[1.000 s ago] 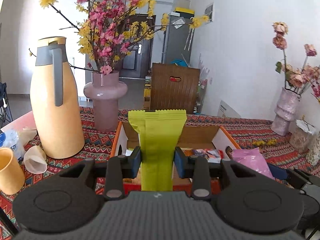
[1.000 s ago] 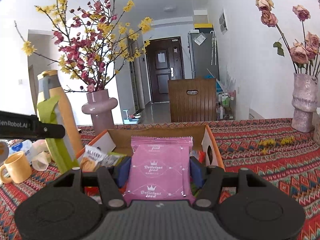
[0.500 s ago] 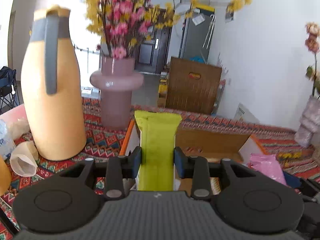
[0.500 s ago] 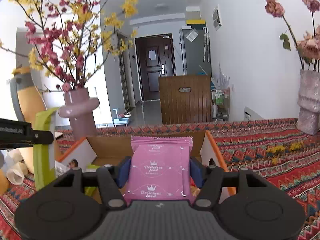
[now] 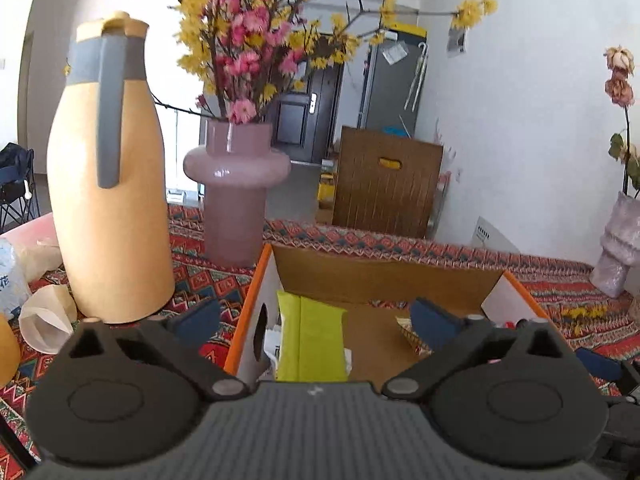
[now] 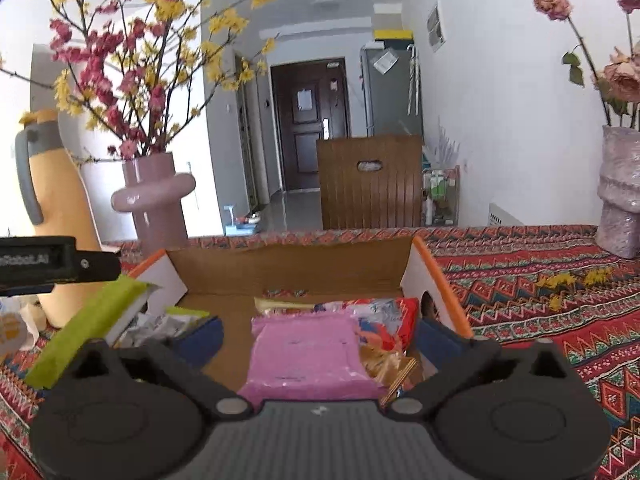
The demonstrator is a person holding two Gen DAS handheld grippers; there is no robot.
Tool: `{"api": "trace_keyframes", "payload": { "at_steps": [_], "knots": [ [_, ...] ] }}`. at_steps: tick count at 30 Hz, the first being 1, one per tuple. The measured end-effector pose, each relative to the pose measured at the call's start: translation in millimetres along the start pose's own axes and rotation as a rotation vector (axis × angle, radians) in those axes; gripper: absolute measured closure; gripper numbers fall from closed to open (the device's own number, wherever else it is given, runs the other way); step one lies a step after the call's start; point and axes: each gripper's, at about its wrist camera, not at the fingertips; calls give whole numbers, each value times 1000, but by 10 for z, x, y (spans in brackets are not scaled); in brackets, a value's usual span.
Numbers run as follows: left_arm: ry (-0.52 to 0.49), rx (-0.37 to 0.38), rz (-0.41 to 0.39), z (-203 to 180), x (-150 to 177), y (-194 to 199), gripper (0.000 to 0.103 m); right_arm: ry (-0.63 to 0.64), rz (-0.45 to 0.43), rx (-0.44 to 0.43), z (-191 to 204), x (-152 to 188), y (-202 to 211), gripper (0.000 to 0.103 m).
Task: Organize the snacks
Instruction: 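Open both tools to drop the packets into the box, then move both open tools back down to the snack pile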
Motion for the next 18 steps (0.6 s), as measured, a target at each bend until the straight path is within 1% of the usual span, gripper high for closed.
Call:
{"api": "trace_keyframes", "payload": {
  "at_steps": [6, 9, 13, 18],
  "knots": [
    [13, -5, -1, 6, -29, 37, 0, -8, -7, -4, -18, -10, 35, 0],
    [17, -9, -15, 1, -63, 119, 0, -8, -16, -13, -18, -33, 89, 0],
    [26, -19, -59, 29, -139, 355, 0, 18, -40, -18, 67, -87, 240, 0],
    [28, 14, -77, 114, -133, 678, 0, 54, -67, -26, 190, -135, 537, 0]
  ]
}}
Point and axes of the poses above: each gripper's, at about its wrist camera, not at the fingertips, and y roughly against the way its jaws point, z to its left, x to its underside, and after that the axes turned 8 degrees about -x, right-handed
